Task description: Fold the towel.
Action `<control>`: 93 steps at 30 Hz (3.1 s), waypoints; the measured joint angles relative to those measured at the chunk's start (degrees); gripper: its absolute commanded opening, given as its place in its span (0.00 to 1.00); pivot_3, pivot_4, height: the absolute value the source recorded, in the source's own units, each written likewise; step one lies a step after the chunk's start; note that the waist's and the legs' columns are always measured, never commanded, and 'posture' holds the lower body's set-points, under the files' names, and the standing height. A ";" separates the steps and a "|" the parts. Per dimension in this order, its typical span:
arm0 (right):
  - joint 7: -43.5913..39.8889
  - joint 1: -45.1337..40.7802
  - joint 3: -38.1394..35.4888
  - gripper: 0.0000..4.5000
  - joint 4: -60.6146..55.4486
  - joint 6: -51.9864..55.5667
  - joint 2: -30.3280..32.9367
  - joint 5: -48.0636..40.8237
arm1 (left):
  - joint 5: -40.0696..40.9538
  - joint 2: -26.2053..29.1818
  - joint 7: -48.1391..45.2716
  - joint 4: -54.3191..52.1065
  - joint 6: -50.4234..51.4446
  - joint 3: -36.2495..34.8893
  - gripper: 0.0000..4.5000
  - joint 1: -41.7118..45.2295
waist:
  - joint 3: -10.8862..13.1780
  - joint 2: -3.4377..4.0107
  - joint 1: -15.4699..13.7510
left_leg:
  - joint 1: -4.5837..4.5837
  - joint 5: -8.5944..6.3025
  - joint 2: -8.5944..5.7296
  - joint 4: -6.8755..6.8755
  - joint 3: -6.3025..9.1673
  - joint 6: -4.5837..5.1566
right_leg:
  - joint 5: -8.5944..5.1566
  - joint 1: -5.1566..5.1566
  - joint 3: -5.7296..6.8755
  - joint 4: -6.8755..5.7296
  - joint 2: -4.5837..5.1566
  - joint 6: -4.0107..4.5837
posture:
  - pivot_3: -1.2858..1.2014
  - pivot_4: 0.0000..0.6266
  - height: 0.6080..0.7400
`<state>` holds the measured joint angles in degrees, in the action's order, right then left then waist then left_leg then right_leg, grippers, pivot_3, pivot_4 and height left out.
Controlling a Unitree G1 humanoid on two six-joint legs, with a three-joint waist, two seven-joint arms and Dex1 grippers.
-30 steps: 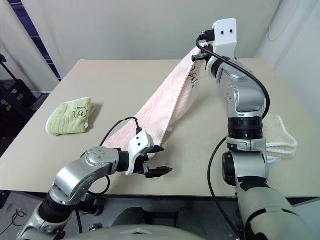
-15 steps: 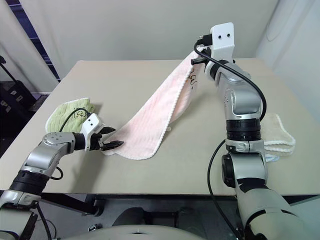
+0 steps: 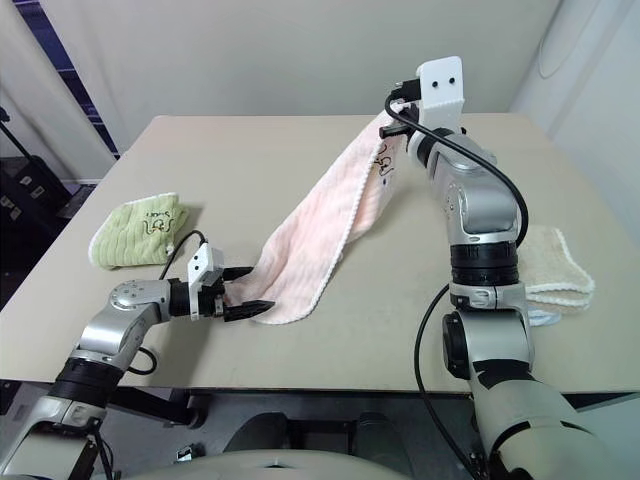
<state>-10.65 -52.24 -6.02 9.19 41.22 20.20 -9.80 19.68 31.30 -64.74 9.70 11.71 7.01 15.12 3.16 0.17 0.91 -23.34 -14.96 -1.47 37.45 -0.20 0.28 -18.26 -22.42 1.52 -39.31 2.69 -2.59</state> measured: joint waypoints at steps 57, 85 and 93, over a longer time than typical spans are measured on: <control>0.79 1.49 0.61 0.00 -0.06 -0.41 -0.53 2.40 | -11.84 -0.41 3.47 -10.43 12.82 15.53 0.78 5.97 | 0.00 0.00 -0.05 | 0.07 0.06 0.01 0.56 0.01 0.08 | 0.01 0.08 -0.01 -0.64 -0.12 -0.03 | 0.52 0.00 1.00; 1.21 4.76 0.06 0.00 -0.49 -0.49 2.15 3.01 | -2.56 3.14 -1.25 18.44 10.20 -5.66 0.01 19.81 | 0.01 -0.02 -0.06 | 0.10 0.15 0.01 0.57 0.00 0.23 | 0.04 0.09 -0.02 -0.67 -0.14 0.02 | 0.52 0.00 1.00; 1.17 6.15 -0.46 0.00 3.04 -2.05 5.84 4.12 | -3.13 0.18 4.31 45.18 -3.25 -12.51 0.01 35.10 | 0.07 -0.23 -0.70 | -0.01 0.15 -0.01 0.71 0.00 0.23 | 0.15 0.06 0.00 -0.63 -0.11 -0.17 | 0.52 0.00 1.00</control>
<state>-9.48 -46.09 -6.48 12.23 39.17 26.04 -5.68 16.54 31.48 -60.43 54.89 8.45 -5.50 50.23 3.23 -0.06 0.21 -23.34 -14.80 -1.49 38.16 -0.20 0.51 -18.11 -22.35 1.52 -39.94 2.59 -2.76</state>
